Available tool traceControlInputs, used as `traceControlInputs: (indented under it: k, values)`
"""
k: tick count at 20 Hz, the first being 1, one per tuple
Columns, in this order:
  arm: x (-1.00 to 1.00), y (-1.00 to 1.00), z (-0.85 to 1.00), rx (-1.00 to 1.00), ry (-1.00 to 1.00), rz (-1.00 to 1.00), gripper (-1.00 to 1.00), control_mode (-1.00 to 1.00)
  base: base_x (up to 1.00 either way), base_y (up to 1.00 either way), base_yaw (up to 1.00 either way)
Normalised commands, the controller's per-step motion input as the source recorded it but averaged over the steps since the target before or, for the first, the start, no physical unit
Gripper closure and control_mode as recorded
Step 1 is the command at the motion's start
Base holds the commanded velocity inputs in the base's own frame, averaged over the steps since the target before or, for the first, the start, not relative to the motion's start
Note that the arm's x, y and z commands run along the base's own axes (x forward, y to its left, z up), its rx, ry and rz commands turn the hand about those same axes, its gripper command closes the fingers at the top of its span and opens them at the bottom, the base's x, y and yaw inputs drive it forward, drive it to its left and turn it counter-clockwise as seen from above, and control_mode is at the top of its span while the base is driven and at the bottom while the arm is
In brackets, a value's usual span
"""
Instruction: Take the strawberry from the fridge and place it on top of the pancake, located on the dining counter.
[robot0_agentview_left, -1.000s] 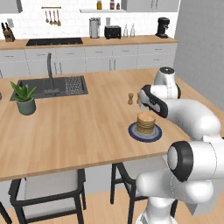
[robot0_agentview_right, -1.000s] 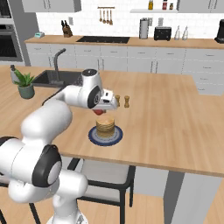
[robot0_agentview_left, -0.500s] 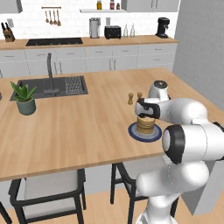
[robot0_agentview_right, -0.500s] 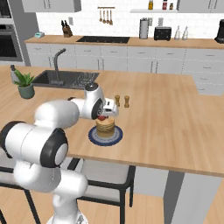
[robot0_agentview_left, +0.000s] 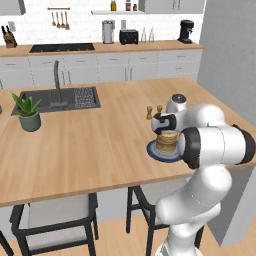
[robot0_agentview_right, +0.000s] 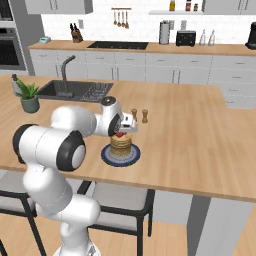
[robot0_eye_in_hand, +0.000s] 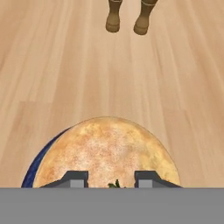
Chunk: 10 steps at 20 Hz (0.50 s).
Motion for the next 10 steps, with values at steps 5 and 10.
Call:
traceControlInputs:
  k: [5, 10]
  values:
    - [0.0, 0.0, -0.21, 0.0, 0.12, 0.0, 1.0, -1.0, 0.0, 0.0, 0.0]
    - [0.0, 0.0, -0.26, 0.0, 0.13, 0.0, -1.0, -1.0, 0.0, 0.0, 0.0]
